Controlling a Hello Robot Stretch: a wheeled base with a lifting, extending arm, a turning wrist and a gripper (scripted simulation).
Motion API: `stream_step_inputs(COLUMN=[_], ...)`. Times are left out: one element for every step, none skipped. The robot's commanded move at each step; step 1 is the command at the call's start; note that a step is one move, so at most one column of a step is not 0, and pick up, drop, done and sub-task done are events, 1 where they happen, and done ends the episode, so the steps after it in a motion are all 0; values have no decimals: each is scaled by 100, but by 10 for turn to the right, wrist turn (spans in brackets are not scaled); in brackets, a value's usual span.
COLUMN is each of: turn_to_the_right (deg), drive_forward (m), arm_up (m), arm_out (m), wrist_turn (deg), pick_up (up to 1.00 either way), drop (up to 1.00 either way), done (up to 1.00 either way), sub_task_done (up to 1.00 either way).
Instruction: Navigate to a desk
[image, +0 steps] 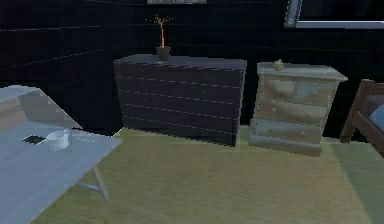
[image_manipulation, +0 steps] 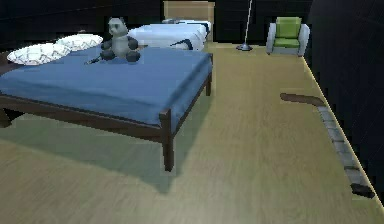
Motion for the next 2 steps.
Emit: stream_step_inputs(turn_to_the_right=[150, 0], drive_forward=[0, 40], arm_up=[0, 0], arm_out=[0, 0], wrist_turn=[0, 0], pick_up=[0, 0], drop=[0, 0], done=[0, 0], sub_task_done=[0, 0])
